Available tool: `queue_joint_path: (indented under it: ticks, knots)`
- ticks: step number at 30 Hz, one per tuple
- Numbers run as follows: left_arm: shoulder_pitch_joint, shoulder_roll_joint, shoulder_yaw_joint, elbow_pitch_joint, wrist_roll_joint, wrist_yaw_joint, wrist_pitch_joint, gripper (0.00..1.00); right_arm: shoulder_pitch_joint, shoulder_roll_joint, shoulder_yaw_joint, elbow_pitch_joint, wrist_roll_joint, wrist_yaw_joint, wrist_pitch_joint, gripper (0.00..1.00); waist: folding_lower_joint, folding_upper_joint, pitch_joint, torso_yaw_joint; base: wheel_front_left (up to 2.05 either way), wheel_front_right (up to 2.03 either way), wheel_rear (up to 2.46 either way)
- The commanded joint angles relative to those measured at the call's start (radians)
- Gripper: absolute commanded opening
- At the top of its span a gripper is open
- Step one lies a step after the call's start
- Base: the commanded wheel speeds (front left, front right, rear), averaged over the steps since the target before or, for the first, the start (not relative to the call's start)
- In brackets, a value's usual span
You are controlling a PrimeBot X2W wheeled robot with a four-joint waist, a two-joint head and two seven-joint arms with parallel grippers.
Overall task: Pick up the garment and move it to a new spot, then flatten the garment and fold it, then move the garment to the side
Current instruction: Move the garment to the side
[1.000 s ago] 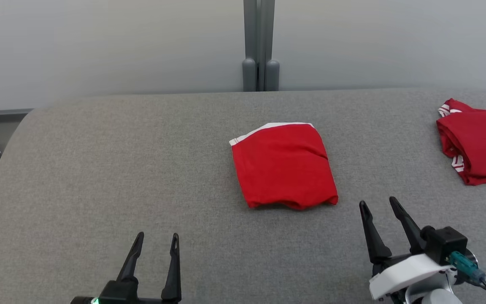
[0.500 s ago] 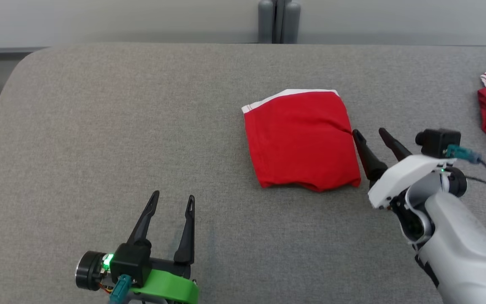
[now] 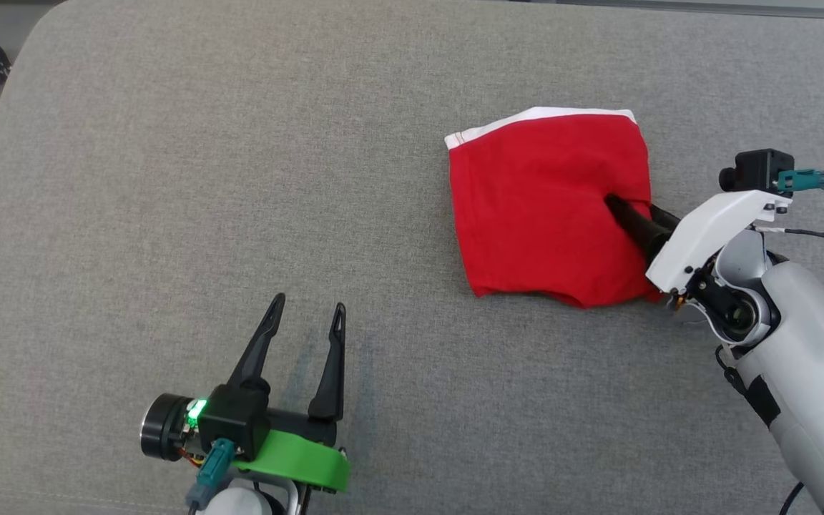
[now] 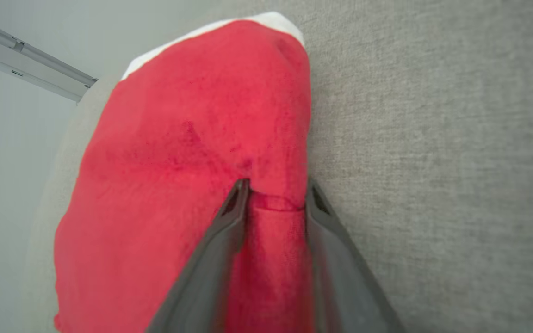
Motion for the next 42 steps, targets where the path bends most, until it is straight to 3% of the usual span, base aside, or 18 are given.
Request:
queue_joint_path:
  ticks: [1, 8, 16, 24, 30, 42]
  knots:
    - [-0.02, 0.002, 0.002, 0.002, -0.002, 0.003, 0.0, 1.0, -0.007, -0.021, 0.011, -0.007, 0.003, 0.0, -0.016, 0.0, -0.0001, 0.0, 0.007, 0.002, 0.0, 0.0, 0.0]
    - [-0.025, 0.002, 0.021, -0.017, 0.014, -0.002, 0.0, 1.0, -0.004, -0.175, 0.087, -0.06, -0.075, -0.001, -0.103, 0.0, -0.0001, 0.0, 0.04, -0.062, 0.0, 0.0, 0.0]
    - [-0.072, 0.022, 0.036, -0.053, 0.072, -0.038, 0.0, 1.0, -0.061, -0.367, 0.107, -0.177, -0.16, -0.001, -0.174, 0.0, -0.0001, 0.0, 0.163, -0.231, 0.0, 0.0, 0.0]
    - [-0.125, 0.069, 0.03, -0.06, 0.115, -0.065, 0.0, 1.0, -0.104, -0.465, 0.048, -0.201, -0.199, -0.001, -0.203, 0.0, -0.0001, 0.0, 0.269, -0.341, 0.0, 0.0, 0.0]
    - [-0.139, 0.097, 0.029, -0.074, 0.126, -0.071, 0.0, 1.0, -0.12, -0.528, -0.011, -0.178, -0.226, -0.001, -0.217, 0.0, -0.0001, 0.0, 0.314, -0.361, 0.0, 0.0, 0.0]
    - [-0.155, 0.139, 0.029, -0.076, 0.137, -0.07, 0.002, 1.0, -0.174, -0.631, -0.093, -0.108, -0.297, -0.001, -0.284, 0.0, -0.0001, 0.0, 0.355, -0.336, 0.0, 0.0, 0.0]
